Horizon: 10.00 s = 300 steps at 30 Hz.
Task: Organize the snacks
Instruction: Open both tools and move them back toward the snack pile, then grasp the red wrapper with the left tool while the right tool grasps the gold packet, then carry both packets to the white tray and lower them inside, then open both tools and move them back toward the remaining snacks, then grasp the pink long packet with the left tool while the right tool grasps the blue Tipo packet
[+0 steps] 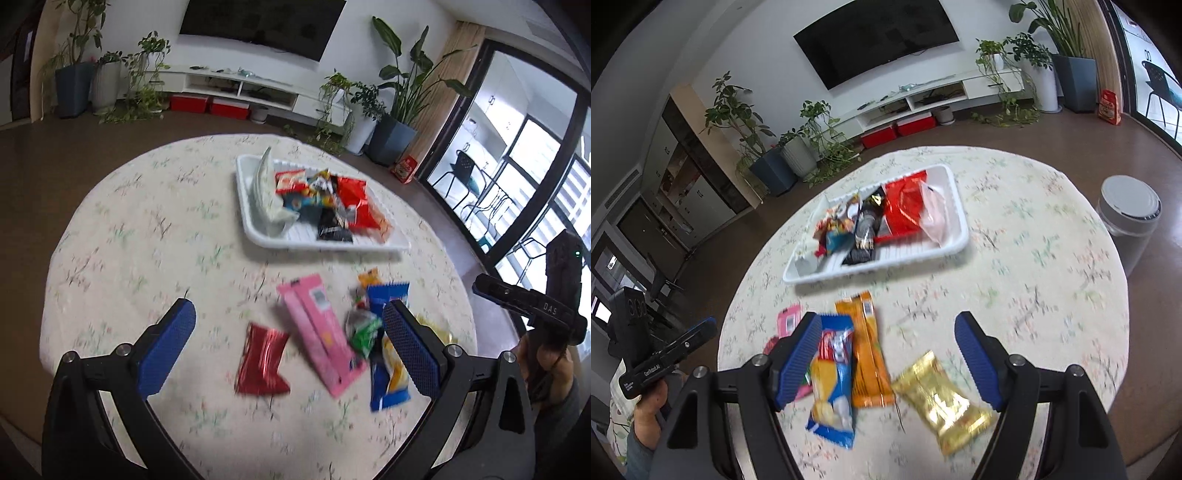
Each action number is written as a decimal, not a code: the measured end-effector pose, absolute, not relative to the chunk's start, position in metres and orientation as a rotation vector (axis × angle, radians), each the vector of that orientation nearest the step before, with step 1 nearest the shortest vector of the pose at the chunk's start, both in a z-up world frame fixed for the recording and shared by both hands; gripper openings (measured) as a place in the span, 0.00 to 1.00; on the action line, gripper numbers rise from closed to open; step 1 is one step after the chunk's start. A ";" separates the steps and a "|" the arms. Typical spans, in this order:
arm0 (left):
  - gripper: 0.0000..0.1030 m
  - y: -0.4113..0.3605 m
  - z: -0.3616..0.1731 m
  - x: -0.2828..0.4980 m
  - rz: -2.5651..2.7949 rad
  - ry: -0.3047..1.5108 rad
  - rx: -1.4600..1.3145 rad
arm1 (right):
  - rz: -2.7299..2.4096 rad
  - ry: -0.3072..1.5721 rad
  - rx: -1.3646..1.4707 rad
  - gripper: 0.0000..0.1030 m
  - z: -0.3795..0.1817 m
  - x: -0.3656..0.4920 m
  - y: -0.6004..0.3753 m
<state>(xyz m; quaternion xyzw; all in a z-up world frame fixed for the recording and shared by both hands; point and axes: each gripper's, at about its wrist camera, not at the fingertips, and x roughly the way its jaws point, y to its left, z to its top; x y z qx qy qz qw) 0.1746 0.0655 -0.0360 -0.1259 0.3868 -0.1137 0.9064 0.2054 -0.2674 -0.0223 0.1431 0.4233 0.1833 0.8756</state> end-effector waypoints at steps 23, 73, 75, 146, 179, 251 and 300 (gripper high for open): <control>0.99 0.051 -0.072 0.175 -0.341 1.036 -0.006 | 0.418 1.026 0.145 0.75 -0.046 0.148 -0.270; 0.30 0.019 -0.111 0.215 -0.423 1.178 0.185 | 0.521 1.285 -0.372 0.35 -0.100 0.217 -0.225; 0.30 0.018 -0.111 0.214 -0.427 1.178 0.189 | 0.521 1.282 -0.370 0.33 -0.099 0.216 -0.223; 0.30 -0.013 -0.031 0.439 -0.457 0.917 -0.237 | 0.494 1.052 0.267 0.33 -0.036 0.416 -0.187; 0.37 -0.017 -0.091 0.459 -0.411 0.975 -0.248 | 0.436 1.118 0.159 0.35 -0.085 0.430 -0.171; 0.96 0.013 -0.122 0.239 -0.073 1.053 -0.189 | 0.324 0.971 0.203 0.69 -0.071 0.163 -0.196; 0.38 0.005 -0.117 0.233 -0.249 1.066 0.073 | 0.319 1.113 0.131 0.52 -0.098 0.189 -0.171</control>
